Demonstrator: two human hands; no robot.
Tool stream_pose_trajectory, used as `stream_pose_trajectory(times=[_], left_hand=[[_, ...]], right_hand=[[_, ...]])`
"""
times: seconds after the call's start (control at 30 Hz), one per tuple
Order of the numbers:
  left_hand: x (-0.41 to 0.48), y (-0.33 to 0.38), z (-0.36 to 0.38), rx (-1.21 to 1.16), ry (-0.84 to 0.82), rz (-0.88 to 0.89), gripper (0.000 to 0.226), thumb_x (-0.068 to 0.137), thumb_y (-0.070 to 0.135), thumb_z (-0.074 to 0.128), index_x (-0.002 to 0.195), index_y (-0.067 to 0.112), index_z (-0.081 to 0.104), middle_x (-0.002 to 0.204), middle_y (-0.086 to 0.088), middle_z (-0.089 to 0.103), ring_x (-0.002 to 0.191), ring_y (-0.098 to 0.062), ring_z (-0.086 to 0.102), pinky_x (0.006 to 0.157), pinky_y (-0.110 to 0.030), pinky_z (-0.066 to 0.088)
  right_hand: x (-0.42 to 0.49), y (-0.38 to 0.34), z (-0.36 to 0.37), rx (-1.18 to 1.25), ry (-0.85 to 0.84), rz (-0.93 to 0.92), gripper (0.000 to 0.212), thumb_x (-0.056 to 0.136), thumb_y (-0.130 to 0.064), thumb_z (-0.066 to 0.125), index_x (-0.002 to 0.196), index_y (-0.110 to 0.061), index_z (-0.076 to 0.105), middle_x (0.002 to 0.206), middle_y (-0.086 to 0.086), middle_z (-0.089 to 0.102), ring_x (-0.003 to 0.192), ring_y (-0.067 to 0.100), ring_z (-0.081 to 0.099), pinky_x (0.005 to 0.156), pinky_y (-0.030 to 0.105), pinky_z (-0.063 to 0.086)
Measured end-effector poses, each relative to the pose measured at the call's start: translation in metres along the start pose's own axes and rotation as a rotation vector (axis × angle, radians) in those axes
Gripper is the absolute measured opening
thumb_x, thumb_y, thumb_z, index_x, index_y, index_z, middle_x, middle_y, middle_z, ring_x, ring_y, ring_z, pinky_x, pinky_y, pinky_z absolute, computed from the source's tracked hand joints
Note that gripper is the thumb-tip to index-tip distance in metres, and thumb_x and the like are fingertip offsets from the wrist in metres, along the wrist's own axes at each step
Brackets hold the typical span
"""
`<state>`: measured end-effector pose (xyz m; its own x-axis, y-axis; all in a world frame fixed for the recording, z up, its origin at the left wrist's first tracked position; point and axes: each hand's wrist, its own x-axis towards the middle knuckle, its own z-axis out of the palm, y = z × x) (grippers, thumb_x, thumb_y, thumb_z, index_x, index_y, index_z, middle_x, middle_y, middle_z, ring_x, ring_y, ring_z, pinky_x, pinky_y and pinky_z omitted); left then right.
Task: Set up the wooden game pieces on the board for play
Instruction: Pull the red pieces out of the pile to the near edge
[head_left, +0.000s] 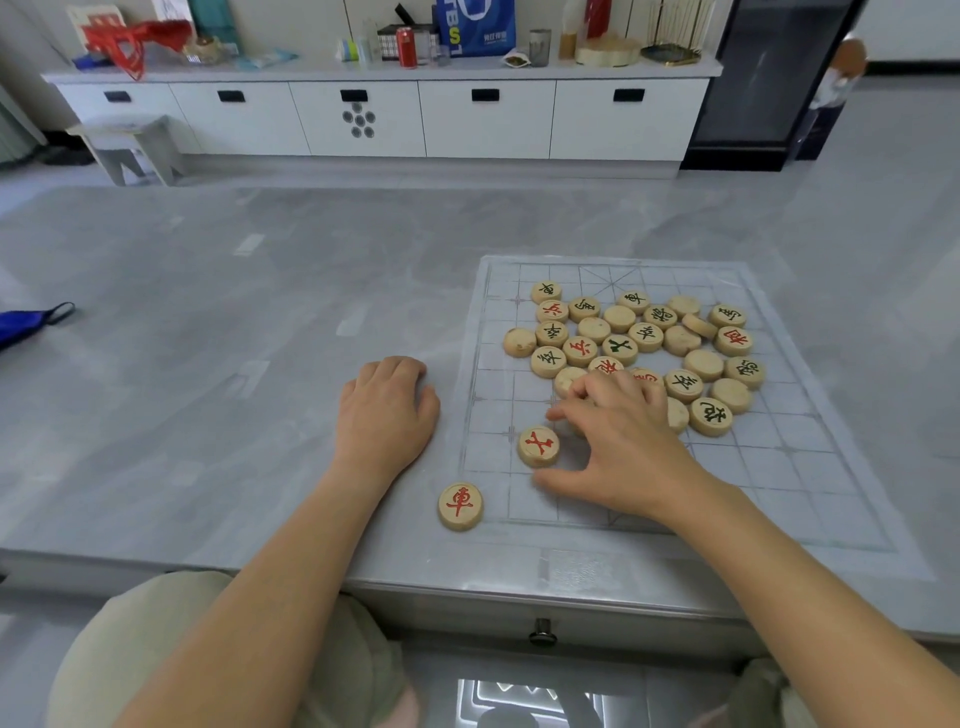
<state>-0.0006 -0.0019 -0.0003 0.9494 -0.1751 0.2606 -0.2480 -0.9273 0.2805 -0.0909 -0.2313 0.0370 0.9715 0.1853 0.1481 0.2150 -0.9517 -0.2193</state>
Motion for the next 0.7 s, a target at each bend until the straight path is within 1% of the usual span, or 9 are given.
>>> stream_pose_trajectory(times=[0.07, 0.1, 0.17, 0.23, 0.3, 0.4, 0.5, 0.6, 0.7], left_hand=[[0.000, 0.000, 0.000, 0.008, 0.000, 0.004, 0.030, 0.090, 0.029, 0.045, 0.113, 0.016, 0.058, 0.114, -0.003, 0.061, 0.106, -0.026, 0.051, 0.087, -0.037, 0.038], [0.000, 0.000, 0.000, 0.009, -0.001, 0.004, 0.030, 0.090, 0.029, 0.045, 0.113, 0.016, 0.058, 0.115, -0.003, 0.061, 0.106, -0.026, 0.051, 0.087, -0.037, 0.037], [0.000, 0.001, -0.001, 0.006, -0.006, 0.002, 0.030, 0.090, 0.029, 0.044, 0.113, 0.016, 0.058, 0.116, -0.003, 0.061, 0.107, -0.026, 0.051, 0.087, -0.037, 0.037], [0.000, 0.001, -0.001, 0.007, -0.009, 0.003, 0.029, 0.091, 0.029, 0.044, 0.113, 0.016, 0.058, 0.115, -0.002, 0.061, 0.106, -0.026, 0.051, 0.087, -0.037, 0.038], [0.000, 0.001, 0.000, 0.007, -0.007, 0.004, 0.029, 0.090, 0.029, 0.044, 0.112, 0.016, 0.058, 0.114, -0.002, 0.061, 0.106, -0.026, 0.051, 0.087, -0.037, 0.038], [0.000, 0.001, 0.000, 0.005, 0.001, 0.003, 0.028, 0.090, 0.028, 0.044, 0.111, 0.015, 0.058, 0.114, -0.003, 0.062, 0.105, -0.027, 0.051, 0.087, -0.038, 0.037], [-0.001, 0.001, -0.001, 0.006, 0.005, 0.004, 0.028, 0.090, 0.028, 0.044, 0.110, 0.015, 0.059, 0.113, -0.003, 0.062, 0.105, -0.027, 0.051, 0.086, -0.037, 0.037], [-0.001, 0.001, -0.001, 0.008, 0.002, 0.001, 0.028, 0.091, 0.029, 0.043, 0.110, 0.015, 0.058, 0.113, -0.003, 0.062, 0.105, -0.027, 0.051, 0.086, -0.037, 0.037], [0.000, 0.002, -0.001, 0.005, -0.004, 0.004, 0.029, 0.091, 0.029, 0.043, 0.111, 0.015, 0.058, 0.114, -0.003, 0.061, 0.106, -0.026, 0.051, 0.087, -0.037, 0.037]], right_hand=[[-0.004, -0.002, 0.000, 0.029, -0.030, -0.036, 0.061, 0.065, -0.056, 0.046, 0.123, -0.039, 0.051, 0.106, -0.013, 0.037, 0.104, 0.011, 0.031, 0.089, 0.031, 0.014], [-0.006, -0.002, 0.001, 0.040, -0.042, -0.044, 0.058, 0.067, -0.051, 0.047, 0.124, -0.040, 0.051, 0.107, -0.013, 0.039, 0.105, 0.010, 0.031, 0.089, 0.030, 0.014], [-0.009, -0.002, 0.002, 0.025, -0.016, -0.024, 0.048, 0.069, -0.056, 0.045, 0.111, -0.037, 0.057, 0.103, -0.015, 0.043, 0.105, 0.011, 0.036, 0.086, 0.029, 0.014], [-0.011, -0.003, 0.000, -0.007, 0.012, 0.007, 0.054, 0.063, -0.074, 0.041, 0.096, -0.034, 0.059, 0.098, -0.017, 0.044, 0.101, 0.008, 0.035, 0.084, 0.027, 0.012], [-0.015, -0.001, 0.000, 0.000, -0.013, 0.005, 0.064, 0.057, -0.080, 0.041, 0.100, -0.036, 0.057, 0.099, -0.018, 0.042, 0.100, 0.006, 0.031, 0.084, 0.027, 0.012], [-0.022, -0.001, 0.005, 0.060, -0.041, -0.007, 0.065, 0.062, -0.072, 0.041, 0.115, -0.036, 0.055, 0.101, -0.016, 0.042, 0.101, 0.008, 0.032, 0.087, 0.030, 0.016], [-0.026, -0.001, 0.010, 0.126, -0.033, 0.026, 0.054, 0.065, -0.066, 0.039, 0.104, -0.034, 0.059, 0.097, -0.017, 0.043, 0.098, 0.007, 0.034, 0.086, 0.030, 0.018], [-0.031, 0.001, 0.010, 0.165, -0.031, 0.041, 0.046, 0.064, -0.065, 0.042, 0.097, -0.035, 0.056, 0.094, -0.018, 0.045, 0.099, 0.007, 0.037, 0.088, 0.030, 0.021], [-0.039, 0.003, 0.009, 0.196, -0.025, 0.035, 0.041, 0.064, -0.064, 0.046, 0.094, -0.038, 0.055, 0.093, -0.020, 0.044, 0.100, 0.006, 0.038, 0.085, 0.027, 0.017]])
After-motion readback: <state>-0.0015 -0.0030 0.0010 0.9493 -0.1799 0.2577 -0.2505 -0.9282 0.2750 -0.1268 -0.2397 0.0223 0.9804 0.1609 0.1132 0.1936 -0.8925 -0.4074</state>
